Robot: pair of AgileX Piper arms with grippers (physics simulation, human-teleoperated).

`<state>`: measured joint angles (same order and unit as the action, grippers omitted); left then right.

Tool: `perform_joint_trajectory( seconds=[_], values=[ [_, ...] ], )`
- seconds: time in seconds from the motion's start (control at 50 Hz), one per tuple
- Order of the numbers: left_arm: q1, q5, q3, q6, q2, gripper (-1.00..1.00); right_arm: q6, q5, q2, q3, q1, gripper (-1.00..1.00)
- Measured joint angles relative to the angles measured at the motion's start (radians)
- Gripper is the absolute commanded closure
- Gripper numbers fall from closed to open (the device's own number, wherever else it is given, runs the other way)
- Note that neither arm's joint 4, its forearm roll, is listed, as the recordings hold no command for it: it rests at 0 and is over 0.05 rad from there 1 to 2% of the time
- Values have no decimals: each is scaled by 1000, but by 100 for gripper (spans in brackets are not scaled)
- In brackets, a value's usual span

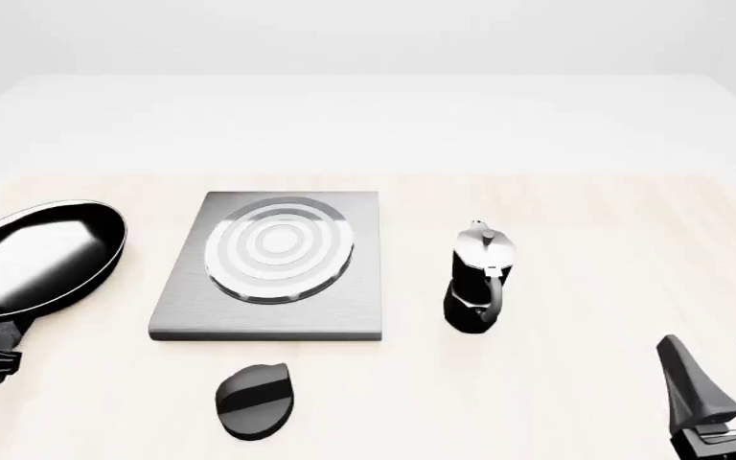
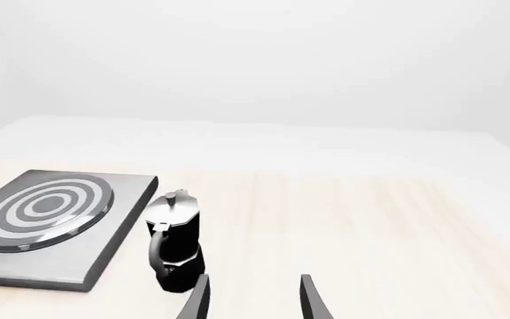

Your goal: Turn on the stove and put the frying pan on it.

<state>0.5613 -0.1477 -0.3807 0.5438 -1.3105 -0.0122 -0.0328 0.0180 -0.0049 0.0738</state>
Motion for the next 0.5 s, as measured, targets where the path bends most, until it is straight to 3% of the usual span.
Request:
perform_joint_trajectory(
  seconds=[0.5],
  values=[
    [46, -201, -22, 50, -268, -100, -4, 13, 24, 4, -12, -100]
  ],
)
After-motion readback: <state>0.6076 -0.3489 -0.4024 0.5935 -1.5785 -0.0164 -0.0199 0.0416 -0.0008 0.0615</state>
